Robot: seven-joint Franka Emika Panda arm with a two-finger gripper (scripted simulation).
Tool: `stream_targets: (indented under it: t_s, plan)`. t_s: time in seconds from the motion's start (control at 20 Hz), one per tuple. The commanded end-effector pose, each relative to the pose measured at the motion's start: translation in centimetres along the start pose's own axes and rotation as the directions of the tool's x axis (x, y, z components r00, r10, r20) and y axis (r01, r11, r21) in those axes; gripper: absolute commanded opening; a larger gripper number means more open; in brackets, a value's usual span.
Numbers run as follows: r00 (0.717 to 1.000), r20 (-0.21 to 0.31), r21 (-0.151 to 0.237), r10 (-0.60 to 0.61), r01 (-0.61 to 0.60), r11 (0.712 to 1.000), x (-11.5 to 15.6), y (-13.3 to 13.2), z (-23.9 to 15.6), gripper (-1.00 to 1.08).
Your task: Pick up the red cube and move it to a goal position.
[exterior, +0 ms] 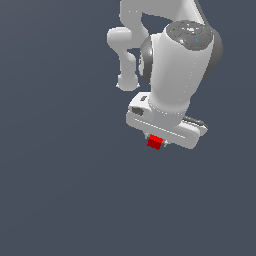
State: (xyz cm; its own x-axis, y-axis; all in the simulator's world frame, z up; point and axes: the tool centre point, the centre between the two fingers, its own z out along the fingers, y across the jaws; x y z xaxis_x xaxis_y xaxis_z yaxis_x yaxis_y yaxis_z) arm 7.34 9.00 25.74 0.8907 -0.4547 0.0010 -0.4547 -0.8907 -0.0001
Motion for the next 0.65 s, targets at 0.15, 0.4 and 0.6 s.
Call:
stream_targets:
  t_s: [0.15, 0.4, 0.6]
  plan:
    - [1.000, 0.001, -0.001, 0.000, 0.000, 1.000, 0.5, -0.9, -2.3, -1.00]
    - [1.000, 0.001, -0.001, 0.000, 0.000, 1.000, 0.8, -1.4, -3.2, -1.00]
    - [1.000, 0.001, 0.000, 0.000, 0.000, 1.000, 0.9, -1.5, -3.3, -1.00]
